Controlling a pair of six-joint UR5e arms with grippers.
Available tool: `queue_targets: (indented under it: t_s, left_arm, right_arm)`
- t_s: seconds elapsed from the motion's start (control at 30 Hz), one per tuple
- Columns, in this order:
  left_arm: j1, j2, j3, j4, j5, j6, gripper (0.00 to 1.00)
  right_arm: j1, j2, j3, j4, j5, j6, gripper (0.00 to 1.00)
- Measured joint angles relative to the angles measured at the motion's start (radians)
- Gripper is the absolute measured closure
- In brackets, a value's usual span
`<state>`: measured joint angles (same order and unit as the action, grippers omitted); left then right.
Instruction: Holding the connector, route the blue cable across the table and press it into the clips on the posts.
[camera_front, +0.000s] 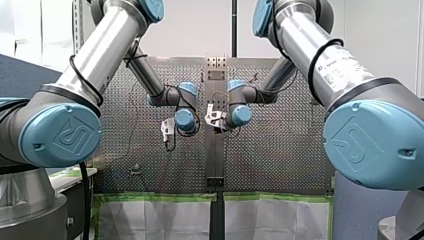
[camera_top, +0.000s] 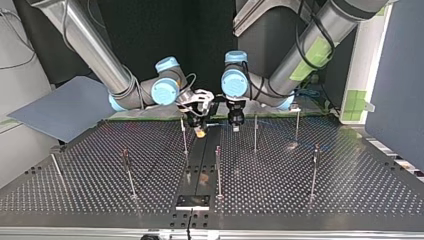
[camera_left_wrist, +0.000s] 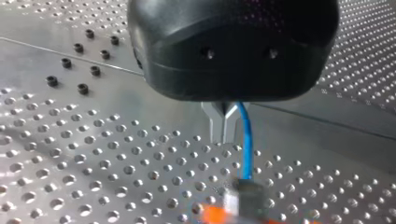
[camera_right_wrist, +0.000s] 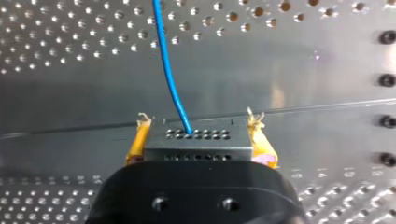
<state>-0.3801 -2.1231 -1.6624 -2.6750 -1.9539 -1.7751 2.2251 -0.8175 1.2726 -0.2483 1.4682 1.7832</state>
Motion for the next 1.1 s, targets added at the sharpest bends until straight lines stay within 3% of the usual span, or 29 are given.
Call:
queue_targets:
  t_s: [0.37,0.77,1.1]
  left_arm:
    - [-0.008,0.082,-0.015,-0.079,-0.002,0.003,1.0]
    - [-0.02,0.19,-0.048,-0.125,-0.009,0.009,1.0]
    - [-0.039,0.269,-0.066,-0.154,-0.01,0.016,1.0]
  right_arm:
    - [-0.002,-0.073,-0.003,0.025,0.001,0.004,1.0]
    - [-0.002,-0.17,0.016,0.118,0.02,0.0,1.0]
    - [0.01,-0.257,0.023,0.185,0.023,-0.006,1.0]
